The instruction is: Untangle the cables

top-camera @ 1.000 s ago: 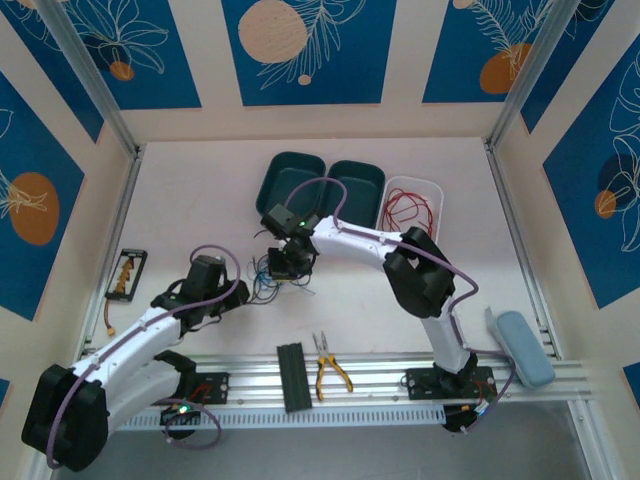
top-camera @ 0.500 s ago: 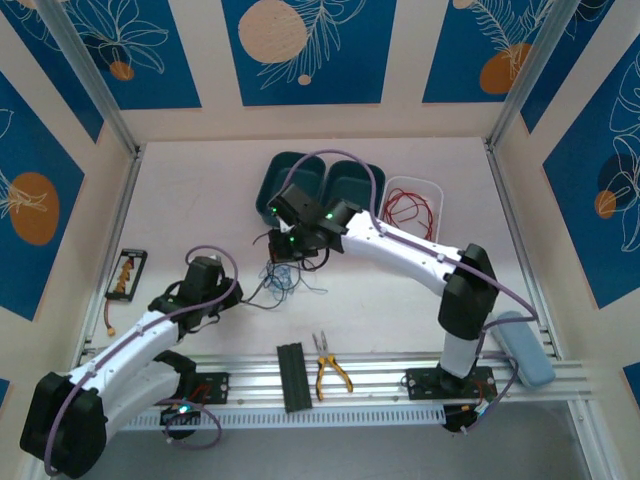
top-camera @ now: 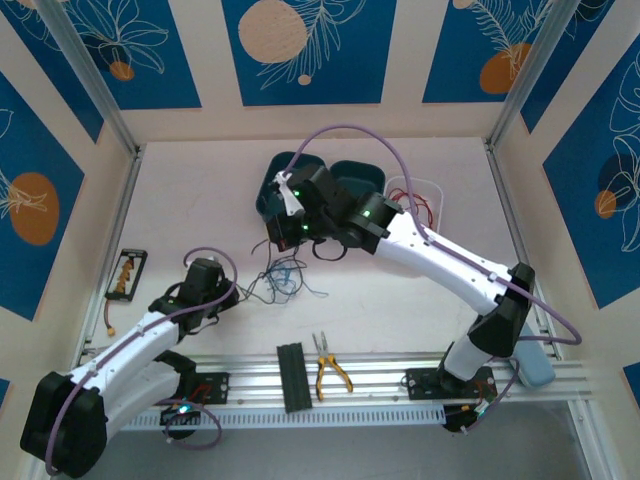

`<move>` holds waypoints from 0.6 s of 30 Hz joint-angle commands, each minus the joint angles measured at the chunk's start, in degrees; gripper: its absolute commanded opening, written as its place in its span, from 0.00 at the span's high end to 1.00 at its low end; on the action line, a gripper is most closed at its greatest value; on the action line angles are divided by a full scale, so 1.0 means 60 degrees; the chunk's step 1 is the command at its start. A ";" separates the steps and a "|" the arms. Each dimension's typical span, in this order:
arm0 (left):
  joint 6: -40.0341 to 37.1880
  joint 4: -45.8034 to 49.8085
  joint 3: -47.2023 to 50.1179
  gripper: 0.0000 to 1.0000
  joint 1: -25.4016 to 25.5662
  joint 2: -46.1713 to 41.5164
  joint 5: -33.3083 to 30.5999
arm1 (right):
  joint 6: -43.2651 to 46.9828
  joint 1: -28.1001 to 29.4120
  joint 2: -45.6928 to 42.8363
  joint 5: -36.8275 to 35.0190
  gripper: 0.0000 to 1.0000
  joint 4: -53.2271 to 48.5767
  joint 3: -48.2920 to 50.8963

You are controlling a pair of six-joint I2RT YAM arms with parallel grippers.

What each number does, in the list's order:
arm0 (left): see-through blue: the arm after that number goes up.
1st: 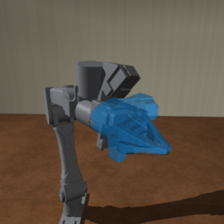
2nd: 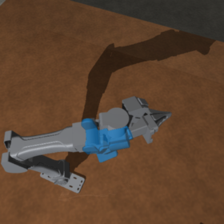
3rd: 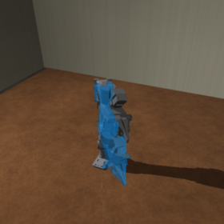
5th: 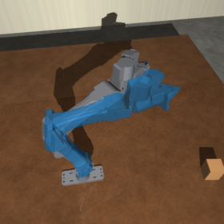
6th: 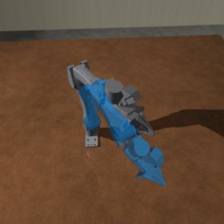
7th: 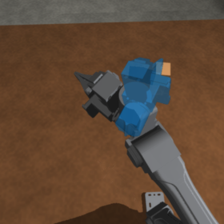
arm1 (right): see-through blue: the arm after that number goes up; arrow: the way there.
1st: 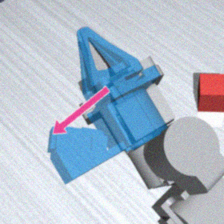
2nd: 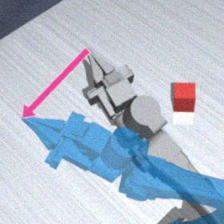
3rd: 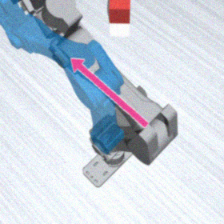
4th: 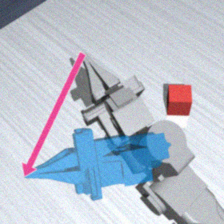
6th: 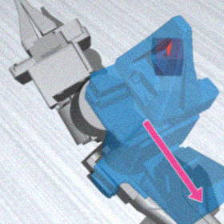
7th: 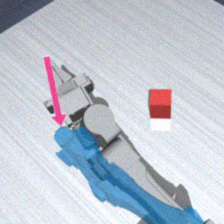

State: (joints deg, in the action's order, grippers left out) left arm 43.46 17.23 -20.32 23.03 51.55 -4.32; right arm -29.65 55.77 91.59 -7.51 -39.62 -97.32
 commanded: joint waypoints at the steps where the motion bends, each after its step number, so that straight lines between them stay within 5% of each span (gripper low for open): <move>1: 0.0035 -0.0112 0.0179 0.83 -0.0161 0.0107 -0.0305 | 0.0708 0.0051 -0.0417 -0.0077 1.00 0.0203 -0.0470; 18: 0.0212 -0.1463 0.0306 0.89 -0.0387 0.1637 -0.0628 | 0.1299 -0.0843 -0.0557 0.0093 1.00 -0.0749 -0.2947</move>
State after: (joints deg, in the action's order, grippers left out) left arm 44.31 10.50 -19.29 21.78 60.25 -6.55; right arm -23.33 51.94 89.97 -7.66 -42.13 -111.13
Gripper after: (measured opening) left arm 0.115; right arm 0.047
